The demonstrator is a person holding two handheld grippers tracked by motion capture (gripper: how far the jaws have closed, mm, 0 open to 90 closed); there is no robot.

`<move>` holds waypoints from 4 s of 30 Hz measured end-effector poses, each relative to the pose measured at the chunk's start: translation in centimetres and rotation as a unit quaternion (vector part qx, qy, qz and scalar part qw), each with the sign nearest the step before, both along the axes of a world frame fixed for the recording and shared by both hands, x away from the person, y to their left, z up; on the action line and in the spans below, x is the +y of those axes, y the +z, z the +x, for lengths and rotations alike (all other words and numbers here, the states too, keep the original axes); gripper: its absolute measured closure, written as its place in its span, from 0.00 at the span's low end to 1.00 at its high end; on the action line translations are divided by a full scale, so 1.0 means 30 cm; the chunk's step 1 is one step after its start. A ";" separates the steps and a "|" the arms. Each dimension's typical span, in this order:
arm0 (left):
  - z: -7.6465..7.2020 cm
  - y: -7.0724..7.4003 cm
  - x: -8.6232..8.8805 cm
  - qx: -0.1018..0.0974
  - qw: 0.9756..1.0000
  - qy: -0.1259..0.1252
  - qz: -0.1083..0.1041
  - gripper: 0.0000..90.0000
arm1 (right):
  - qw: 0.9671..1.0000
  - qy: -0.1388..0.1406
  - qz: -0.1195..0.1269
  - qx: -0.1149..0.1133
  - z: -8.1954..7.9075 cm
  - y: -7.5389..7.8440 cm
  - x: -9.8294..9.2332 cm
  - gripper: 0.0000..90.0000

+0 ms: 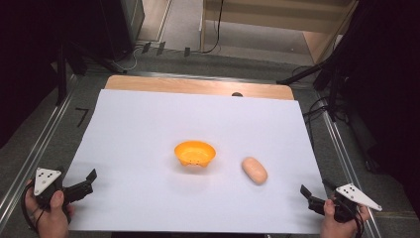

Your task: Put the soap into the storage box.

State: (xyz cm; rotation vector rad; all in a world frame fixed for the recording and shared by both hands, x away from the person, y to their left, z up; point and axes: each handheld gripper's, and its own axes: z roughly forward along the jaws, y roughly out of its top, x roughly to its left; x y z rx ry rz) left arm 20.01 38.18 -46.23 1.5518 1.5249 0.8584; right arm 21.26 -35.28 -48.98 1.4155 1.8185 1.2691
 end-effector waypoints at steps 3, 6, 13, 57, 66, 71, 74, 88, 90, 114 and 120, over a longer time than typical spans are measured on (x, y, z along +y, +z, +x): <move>0.001 0.000 -0.001 0.000 1.000 0.000 0.001 0.00 | 1.000 0.001 -0.003 0.005 0.004 0.003 0.002 0.03; 0.002 -0.001 0.000 0.001 1.000 0.002 -0.001 0.00 | 1.000 0.002 -0.002 0.014 0.009 0.006 0.002 0.00; 0.001 0.000 0.001 0.000 1.000 -0.003 -0.003 0.00 | 0.999 0.021 -0.021 0.043 0.023 0.021 0.020 0.00; 0.005 -0.001 0.007 0.005 1.000 -0.008 -0.010 0.00 | 0.973 0.111 -0.121 0.160 0.248 0.158 0.289 0.00; 0.006 -0.001 0.007 0.006 1.000 -0.006 -0.010 0.00 | 0.965 0.137 -0.139 0.175 0.287 0.178 0.356 0.00; 0.006 -0.001 0.008 0.006 1.000 -0.006 -0.010 0.00 | 0.958 0.154 -0.154 0.187 0.304 0.184 0.392 0.00; 0.007 -0.001 0.008 0.006 1.000 -0.005 -0.010 0.00 | 0.954 0.159 -0.161 0.199 0.312 0.184 0.415 0.01; 0.008 -0.001 0.008 0.010 1.000 -0.003 -0.008 0.00 | 0.938 0.165 -0.179 0.246 0.349 0.165 0.513 0.12; 0.008 -0.001 0.008 0.009 1.000 -0.002 -0.009 0.00 | 0.936 0.162 -0.183 0.254 0.355 0.159 0.529 0.14; 0.008 -0.001 0.007 0.011 1.000 -0.004 -0.007 0.00 | 0.922 0.157 -0.197 0.293 0.376 0.112 0.595 0.37; 0.009 -0.001 0.007 0.011 1.000 -0.004 -0.009 0.00 | 0.919 0.179 -0.202 0.287 0.379 0.113 0.583 0.37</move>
